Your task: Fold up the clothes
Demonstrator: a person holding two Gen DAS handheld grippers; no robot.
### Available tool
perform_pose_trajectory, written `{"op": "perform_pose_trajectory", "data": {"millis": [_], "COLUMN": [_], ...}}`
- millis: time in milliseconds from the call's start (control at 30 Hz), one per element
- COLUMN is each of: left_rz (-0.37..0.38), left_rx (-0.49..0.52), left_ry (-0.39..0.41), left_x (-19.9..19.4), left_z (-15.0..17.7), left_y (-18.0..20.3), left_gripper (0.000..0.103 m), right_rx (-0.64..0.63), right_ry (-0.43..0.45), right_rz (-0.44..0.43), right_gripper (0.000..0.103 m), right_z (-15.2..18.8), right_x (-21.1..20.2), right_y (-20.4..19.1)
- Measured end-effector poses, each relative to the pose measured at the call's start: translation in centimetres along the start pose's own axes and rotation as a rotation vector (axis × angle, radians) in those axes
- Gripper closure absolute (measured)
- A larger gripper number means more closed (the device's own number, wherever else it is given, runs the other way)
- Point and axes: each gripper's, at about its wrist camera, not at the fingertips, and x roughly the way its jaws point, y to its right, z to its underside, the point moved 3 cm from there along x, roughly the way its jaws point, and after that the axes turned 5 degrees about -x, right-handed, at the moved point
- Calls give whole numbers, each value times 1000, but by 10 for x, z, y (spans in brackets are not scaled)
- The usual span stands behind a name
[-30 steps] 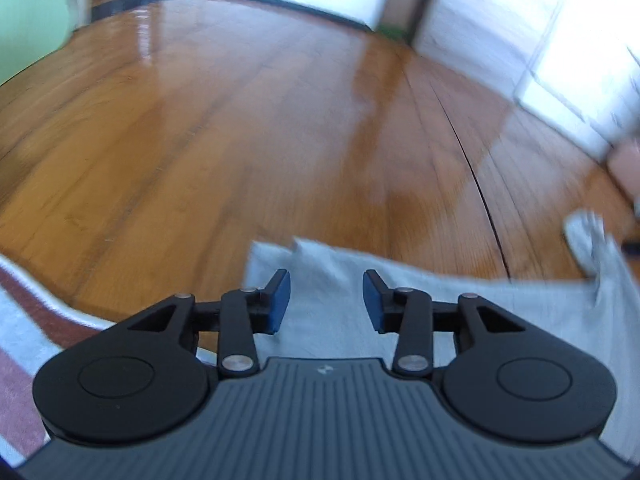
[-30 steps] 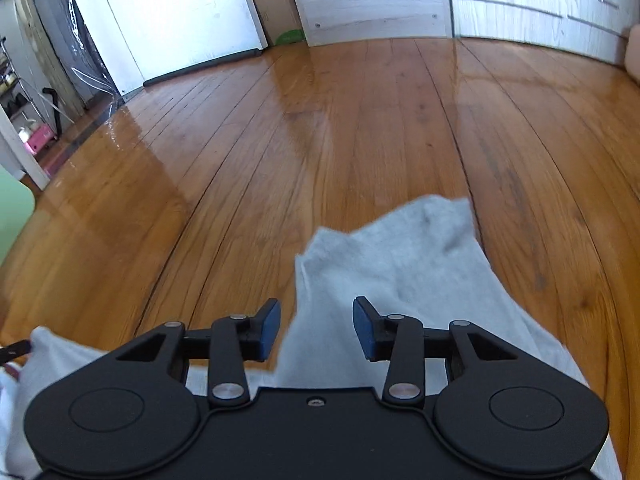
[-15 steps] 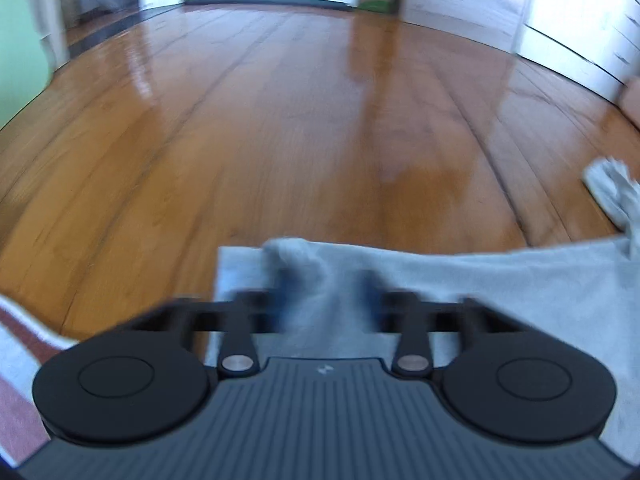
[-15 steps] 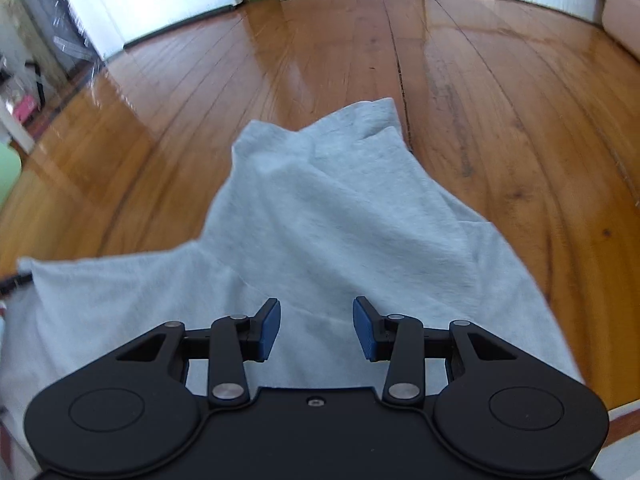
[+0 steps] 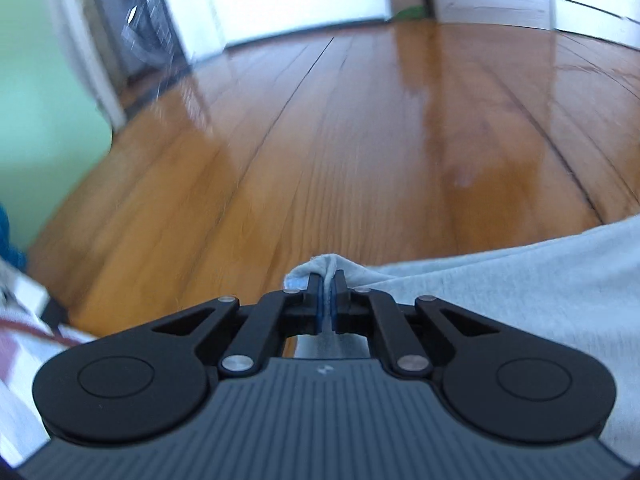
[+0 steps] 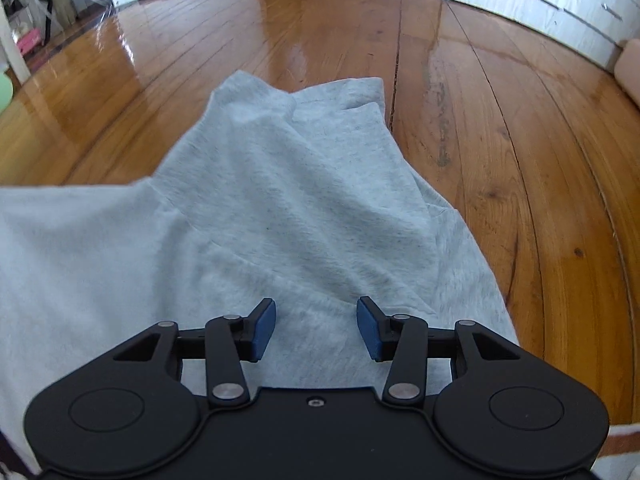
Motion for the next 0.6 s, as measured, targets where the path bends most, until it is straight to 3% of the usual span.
{"op": "perform_pose_trajectory", "data": {"millis": [67,133,233,333,433,500,533,567,600], "left_rz": [-16,-82,-119,-128,-185,-317,-372,-361,-344], "left_rx": [2,86,86,17,43,114,142,118,90], "left_ry": [8,41,21,-36,-50,-40,-38,-44,-49], "left_x": [0,-8,-2,12,11,8,9,6,4], "left_z": [1,6,6,-1,-6,-3,-4,-7,-11], "left_y": [2,12,13,9,8,6,3,-2,-8], "left_gripper": [99,99,98,94,91,91,91,91,91], "right_rx": [-37,-51,-88,-155,-102,37,103,149,195], "right_ry": [12,13,26,3,3,19,32,48,65], "right_rz": [22,39,117,249,349,321,296,270,244], "right_gripper": [53,53,52,103,103,99,90,74,65], "right_z": [-1,-3,-3,-3,-3,-1,1,7,13], "right_x": [3,3,3,1,-11,-33,-45,-58,-70], "right_y": [-2,-1,1,8,31,53,62,67,72]}}
